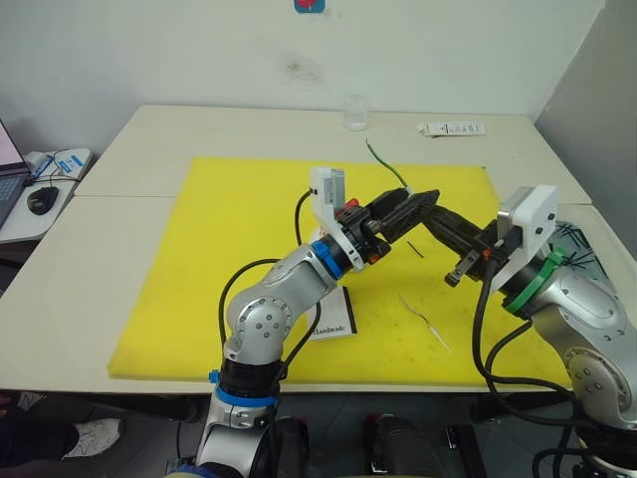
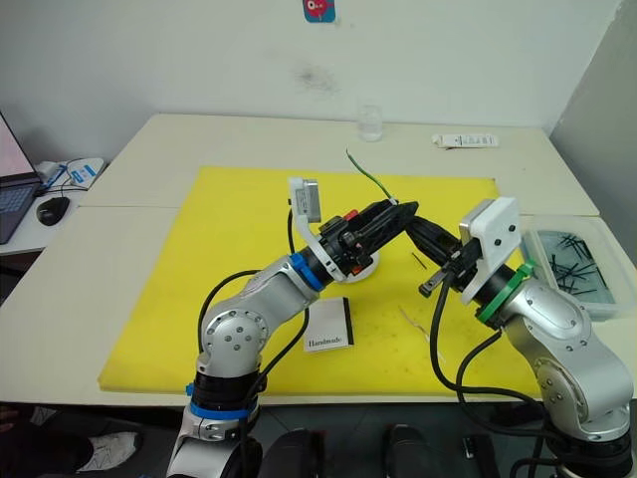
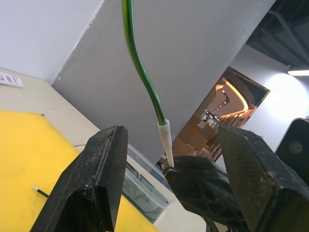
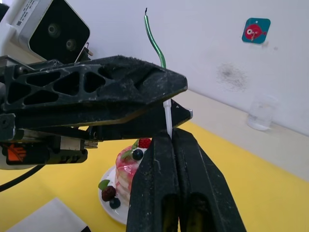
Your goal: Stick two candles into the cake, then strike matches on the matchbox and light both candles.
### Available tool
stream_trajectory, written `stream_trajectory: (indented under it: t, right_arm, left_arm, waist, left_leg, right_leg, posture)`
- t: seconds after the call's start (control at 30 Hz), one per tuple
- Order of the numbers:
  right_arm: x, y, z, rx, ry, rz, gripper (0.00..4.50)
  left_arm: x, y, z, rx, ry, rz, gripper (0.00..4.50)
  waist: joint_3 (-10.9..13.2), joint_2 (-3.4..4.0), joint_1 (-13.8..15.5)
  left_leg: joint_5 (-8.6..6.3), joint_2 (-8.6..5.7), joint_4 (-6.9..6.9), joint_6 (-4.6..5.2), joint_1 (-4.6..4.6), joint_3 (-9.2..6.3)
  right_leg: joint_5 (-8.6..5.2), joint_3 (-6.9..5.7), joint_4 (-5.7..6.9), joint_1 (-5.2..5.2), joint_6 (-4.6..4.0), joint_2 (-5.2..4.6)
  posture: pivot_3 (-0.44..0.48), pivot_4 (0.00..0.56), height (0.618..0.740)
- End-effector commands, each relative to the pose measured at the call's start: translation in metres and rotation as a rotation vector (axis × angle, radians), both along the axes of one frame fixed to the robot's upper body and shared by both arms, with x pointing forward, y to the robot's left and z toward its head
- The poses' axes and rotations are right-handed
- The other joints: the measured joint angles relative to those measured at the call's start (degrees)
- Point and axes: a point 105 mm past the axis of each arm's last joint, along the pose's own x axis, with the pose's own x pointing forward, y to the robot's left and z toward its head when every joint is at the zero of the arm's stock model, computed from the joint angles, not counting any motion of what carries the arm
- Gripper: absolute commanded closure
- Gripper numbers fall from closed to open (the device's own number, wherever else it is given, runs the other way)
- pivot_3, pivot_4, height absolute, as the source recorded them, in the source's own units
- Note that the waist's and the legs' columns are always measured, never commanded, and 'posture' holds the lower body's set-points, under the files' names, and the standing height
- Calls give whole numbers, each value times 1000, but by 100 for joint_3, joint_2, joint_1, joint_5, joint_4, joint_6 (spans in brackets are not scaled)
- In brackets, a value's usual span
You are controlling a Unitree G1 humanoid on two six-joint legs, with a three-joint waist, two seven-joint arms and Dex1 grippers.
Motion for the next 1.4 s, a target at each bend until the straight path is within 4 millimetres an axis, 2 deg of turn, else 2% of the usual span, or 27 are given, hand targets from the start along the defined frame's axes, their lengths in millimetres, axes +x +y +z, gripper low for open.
stream_trajectory:
  t: [0.03, 0.1, 0.37, 0.67, 0.77, 0.9, 1.0, 1.1, 1.17, 1.27, 1.4]
  right_arm:
    - [-8, 3, 8, 12, -45, 17, 4500]
    - [-8, 1, 8, 13, -43, 10, 4500]
    - [-9, 2, 9, 22, -55, 13, 4500]
    - [-10, 4, 6, 0, -49, 15, 4500]
    - [-10, 5, 5, 4, -39, 20, 3899]
    - [-13, 1, 0, -11, -18, 20, 2546]
    - [-12, 1, 2, -18, -13, 20, 1426]
    - [-13, 23, -2, -48, 72, 135, 332]
    - [-9, 33, -1, -77, 88, 151, 332]
    - [0, 48, 15, -15, 80, 159, 332]
    - [8, 61, 6, -100, 100, 160, 332]
  left_arm:
    - [-4, 2, 14, -67, -31, -10, 1409]
    - [-5, 1, 13, -71, -26, -15, 1831]
    - [-8, -4, 11, -57, -26, -48, 4409]
    - [-5, -4, 9, -50, -16, -37, 4462]
    - [-3, -2, 10, -51, -14, -30, 4500]
    - [3, 11, 18, -8, -68, 9, 4500]
    - [12, 41, 36, 50, -137, 71, 4500]
    - [20, 73, 40, 203, -194, 124, 4500]
    - [22, 90, 41, 259, -198, 134, 4500]
    - [31, 113, 37, 344, -189, 168, 4500]
    - [49, 131, 23, 419, -161, 241, 4500]
  waist:
    - [0, 0, 0]
    - [0, 0, 0]
    - [0, 0, -1]
    - [0, -1, -1]
    - [1, -1, -2]
    - [1, -2, -1]
    - [2, -3, -17]
    - [6, -1, -97]
    - [6, -2, -103]
    - [8, -5, -98]
    - [9, -5, -41]
  left_leg:
    - [0, 1, 0, 0, 0, 1]
    - [0, 1, 0, 0, 0, 3]
    - [0, 1, -1, 0, 0, 1]
    - [0, 1, -2, 0, -1, 1]
    - [0, 1, -2, 0, -1, 1]
    - [0, 1, -3, 0, -3, 0]
    - [0, 1, -4, 0, -8, 5]
    - [0, 7, -5, 0, -1, 8]
    - [0, 16, -10, 0, 0, 2]
    - [0, 21, -12, -1, -3, -3]
    - [0, 24, -19, -1, -7, -1]
  right_leg:
    - [0, 1, -1, 0, 0, 0]
    - [0, 2, -2, 0, 0, 0]
    - [0, 0, -1, -1, -1, 0]
    - [-1, 0, -3, -2, -1, 0]
    - [-1, 0, -3, -2, -1, 0]
    - [-2, -1, -4, -4, -3, 0]
    - [-1, 0, 5, -19, -2, 2]
    - [1, 1, 10, -21, -5, 22]
    - [2, 0, 9, -22, -12, 35]
    - [-10, -3, 13, -24, -32, 42]
    - [-14, -3, 6, -27, -36, 42]
  posture:
    - [0, 150, 740]
    - [0, 150, 740]
    - [0, 150, 740]
    - [0, 150, 740]
    - [0, 150, 740]
    - [0, 150, 740]
    - [0, 150, 740]
    - [0, 150, 740]
    - [0, 150, 740]
    - [0, 150, 740]
    - [0, 150, 740]
